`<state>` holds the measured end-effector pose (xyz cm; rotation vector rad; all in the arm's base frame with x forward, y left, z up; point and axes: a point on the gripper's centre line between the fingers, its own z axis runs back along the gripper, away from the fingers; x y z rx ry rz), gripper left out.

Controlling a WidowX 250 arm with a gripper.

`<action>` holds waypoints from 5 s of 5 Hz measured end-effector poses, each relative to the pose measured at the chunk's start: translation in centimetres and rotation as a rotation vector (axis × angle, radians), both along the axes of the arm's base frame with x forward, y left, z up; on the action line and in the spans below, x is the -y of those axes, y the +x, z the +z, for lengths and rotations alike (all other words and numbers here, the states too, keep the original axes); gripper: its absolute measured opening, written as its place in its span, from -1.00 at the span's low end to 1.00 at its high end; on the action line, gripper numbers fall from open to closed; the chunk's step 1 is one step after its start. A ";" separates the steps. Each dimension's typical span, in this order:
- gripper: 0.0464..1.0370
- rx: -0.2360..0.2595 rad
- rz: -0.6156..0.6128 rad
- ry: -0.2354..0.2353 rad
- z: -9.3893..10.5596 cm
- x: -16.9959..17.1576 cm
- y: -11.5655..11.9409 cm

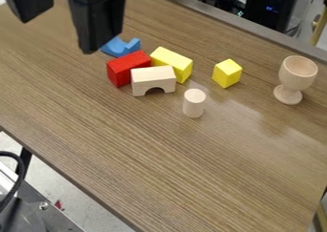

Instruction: Pick a blue plastic on a yellow cube

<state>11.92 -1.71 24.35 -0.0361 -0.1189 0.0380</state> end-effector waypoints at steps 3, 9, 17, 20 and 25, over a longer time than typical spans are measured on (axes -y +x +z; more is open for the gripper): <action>0.92 0.125 0.370 -0.083 -0.3 -2.0 3.3; 0.92 0.232 1.048 -0.104 -6.8 -5.6 14.6; 0.92 0.258 1.548 0.060 -17.2 -18.0 23.2; 0.92 0.199 1.571 0.095 -19.9 -19.2 23.0; 0.12 0.176 1.635 0.133 -21.5 -20.4 23.2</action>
